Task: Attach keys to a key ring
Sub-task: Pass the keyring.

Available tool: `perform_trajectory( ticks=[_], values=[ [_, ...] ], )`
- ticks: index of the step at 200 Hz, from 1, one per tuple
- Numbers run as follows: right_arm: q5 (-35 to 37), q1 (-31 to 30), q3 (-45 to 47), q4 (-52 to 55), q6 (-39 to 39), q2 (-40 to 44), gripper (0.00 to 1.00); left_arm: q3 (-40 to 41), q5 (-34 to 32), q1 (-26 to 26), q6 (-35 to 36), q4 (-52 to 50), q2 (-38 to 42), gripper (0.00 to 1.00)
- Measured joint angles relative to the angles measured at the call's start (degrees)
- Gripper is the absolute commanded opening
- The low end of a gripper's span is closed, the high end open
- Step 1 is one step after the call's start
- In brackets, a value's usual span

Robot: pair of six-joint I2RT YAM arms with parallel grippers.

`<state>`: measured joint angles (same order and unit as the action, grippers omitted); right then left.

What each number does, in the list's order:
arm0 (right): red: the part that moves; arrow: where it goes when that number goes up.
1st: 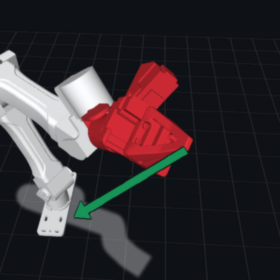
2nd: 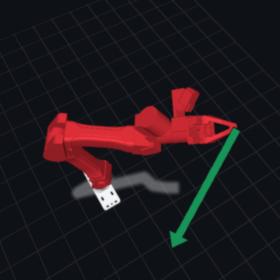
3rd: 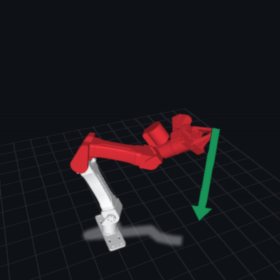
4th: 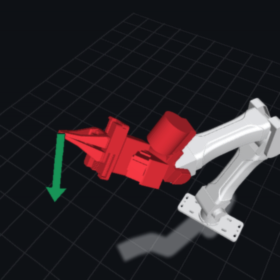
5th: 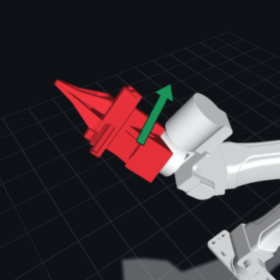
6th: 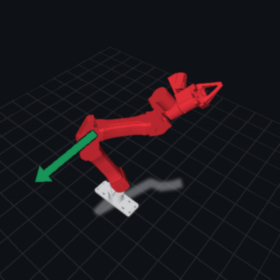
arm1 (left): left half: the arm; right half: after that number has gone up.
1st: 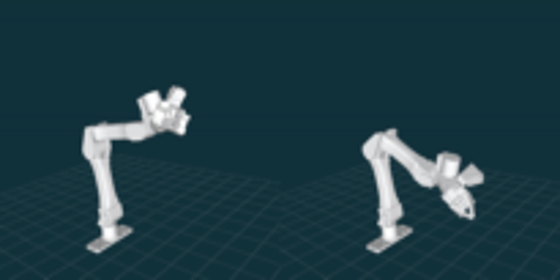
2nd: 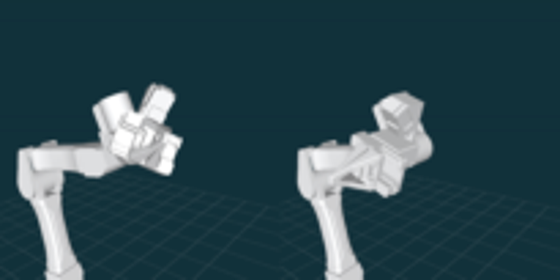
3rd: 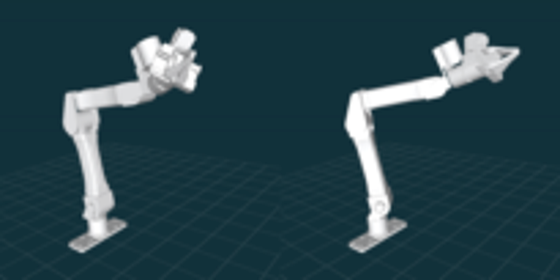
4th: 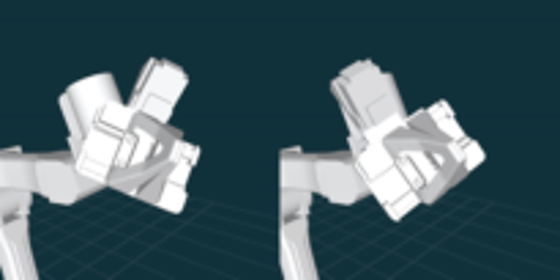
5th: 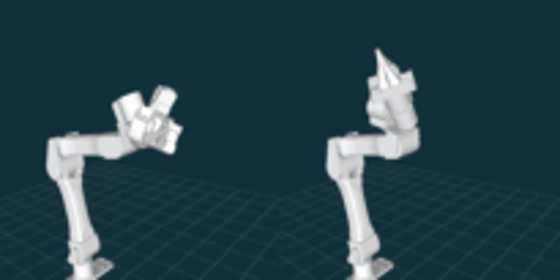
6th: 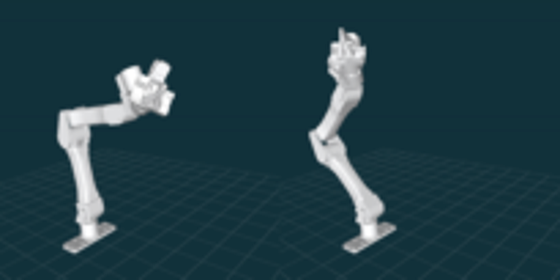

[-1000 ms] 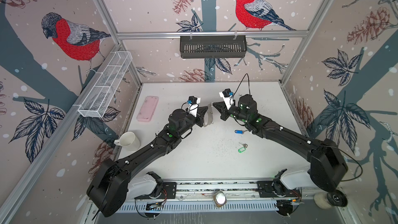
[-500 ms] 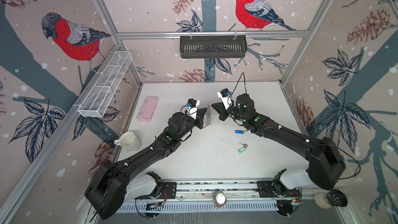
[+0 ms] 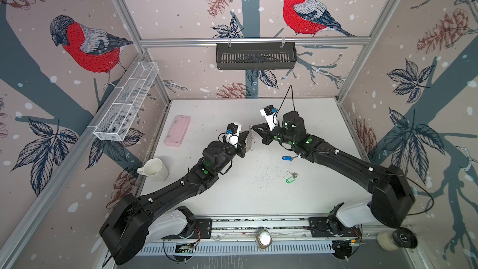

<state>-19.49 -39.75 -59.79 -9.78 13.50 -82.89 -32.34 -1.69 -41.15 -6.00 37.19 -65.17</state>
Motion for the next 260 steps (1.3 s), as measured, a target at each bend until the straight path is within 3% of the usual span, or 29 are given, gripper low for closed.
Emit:
perform_trajectory(
  ticks=[59, 115, 126, 139, 178, 231, 260],
  values=[
    [-1.4, 0.0, 0.2, -0.5, 1.8, 0.0, 0.00, 0.2, -0.3, -0.1, 0.4, 1.5, 0.3, 0.00],
    [-1.9, -0.3, 7.1, -10.3, 6.6, 2.3, 0.00, 0.2, 0.0, -0.1, -0.7, 2.8, 1.4, 0.00],
    [-1.6, -0.4, 8.3, -12.2, 7.5, 2.6, 0.00, 0.2, -0.3, -0.1, -0.7, 2.8, 1.9, 0.11],
    [-1.2, -0.6, 9.4, -14.4, 7.5, 3.0, 0.00, 0.2, 0.0, -0.1, -1.1, 3.2, 2.4, 0.18],
    [2.2, -0.5, 9.8, -16.6, 5.7, 2.4, 0.00, -0.2, -0.2, -0.1, -1.6, 7.4, 5.2, 0.20],
    [3.6, -0.3, 10.1, -21.5, 2.7, 0.7, 0.00, -1.2, -1.4, -0.1, -1.5, 7.2, 5.3, 0.34],
    [2.8, 1.1, 12.6, -27.0, 1.1, 0.5, 0.00, -2.5, -3.1, 0.0, -0.9, 4.9, 3.8, 0.32]
  ],
)
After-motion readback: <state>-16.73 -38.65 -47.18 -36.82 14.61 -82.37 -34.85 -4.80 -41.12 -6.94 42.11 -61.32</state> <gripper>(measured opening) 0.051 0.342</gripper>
